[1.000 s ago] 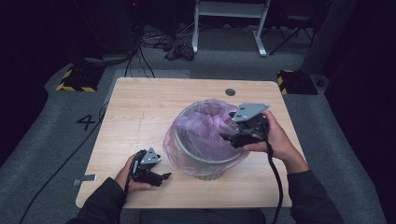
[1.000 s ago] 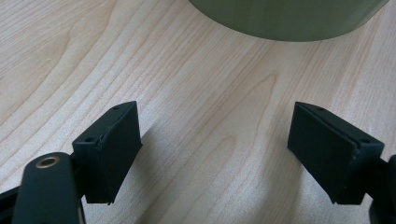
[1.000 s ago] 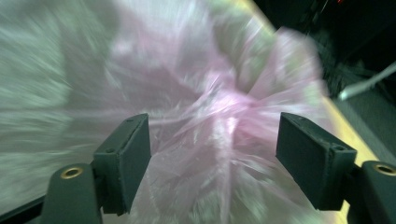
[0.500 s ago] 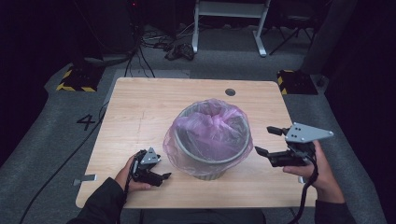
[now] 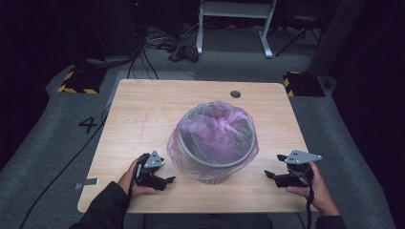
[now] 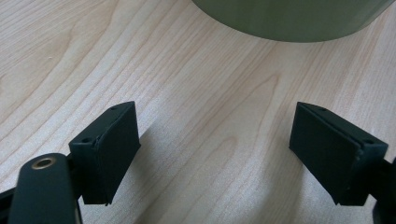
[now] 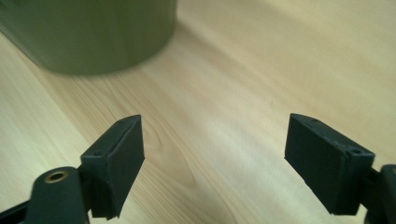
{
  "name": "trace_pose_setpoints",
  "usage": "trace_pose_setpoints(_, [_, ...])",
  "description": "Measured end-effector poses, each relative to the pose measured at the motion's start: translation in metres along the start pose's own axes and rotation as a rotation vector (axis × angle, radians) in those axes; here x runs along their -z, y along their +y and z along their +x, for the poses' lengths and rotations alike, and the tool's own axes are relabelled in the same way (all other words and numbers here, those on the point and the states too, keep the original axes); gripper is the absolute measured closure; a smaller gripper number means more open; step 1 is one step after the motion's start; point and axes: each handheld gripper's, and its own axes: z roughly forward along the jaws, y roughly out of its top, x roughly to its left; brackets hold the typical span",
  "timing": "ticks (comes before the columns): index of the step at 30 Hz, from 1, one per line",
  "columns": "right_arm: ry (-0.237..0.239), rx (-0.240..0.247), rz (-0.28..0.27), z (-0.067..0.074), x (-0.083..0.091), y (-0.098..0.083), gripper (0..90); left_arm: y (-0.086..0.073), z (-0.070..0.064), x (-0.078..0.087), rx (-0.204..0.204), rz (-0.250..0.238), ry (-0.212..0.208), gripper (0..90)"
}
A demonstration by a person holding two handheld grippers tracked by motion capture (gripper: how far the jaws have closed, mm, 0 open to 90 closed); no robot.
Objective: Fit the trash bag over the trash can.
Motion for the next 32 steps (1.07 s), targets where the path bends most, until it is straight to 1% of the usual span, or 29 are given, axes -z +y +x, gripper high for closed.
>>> trace_pose_setpoints(2, [-0.016,-0.004,0.033,-0.004,-0.011,-0.01,20.2,0.0,0.0,0.0,0.0,0.0,0.0,15.8])
trace_pose_setpoints(3, [-0.015,-0.009,0.043,-0.005,-0.015,-0.015,20.2,0.0,0.0,0.0,-0.001,0.0,0.0,15.7])
trace_pose_setpoints(5, [-0.002,-0.034,0.06,-0.007,-0.023,-0.021,20.3,0.0,0.0,0.0,-0.001,0.0,0.0,15.7])
trace_pose_setpoints(7, [0.02,-0.044,0.068,-0.007,-0.028,-0.025,19.3,0.0,0.0,0.0,-0.001,0.0,0.0,15.6])
trace_pose_setpoints(9, [0.047,-0.066,0.046,-0.007,-0.03,-0.028,18.3,0.0,0.0,0.0,-0.002,0.003,0.0,15.6])
trace_pose_setpoints(12, [0.032,-0.076,0.01,-0.006,-0.033,-0.03,16.0,0.001,0.0,-0.001,-0.001,0.005,-0.001,15.2])
trace_pose_setpoints(13, [0.03,-0.08,0.007,-0.006,-0.033,-0.03,15.6,0.001,0.0,-0.001,-0.001,0.006,-0.002,15.1])
trace_pose_setpoints(18, [0.017,-0.088,0.011,-0.006,-0.035,-0.029,13.9,0.001,0.0,-0.001,0.002,0.003,0.003,15.0])
trace_pose_setpoints(27, [0.018,-0.088,0.011,-0.006,-0.035,-0.029,13.9,0.005,0.002,-0.005,0.001,0.005,-0.007,13.7])
trace_pose_setpoints(32, [0.017,-0.088,0.01,-0.006,-0.035,-0.029,13.9,0.005,0.002,-0.006,-0.003,0.003,-0.006,13.1])
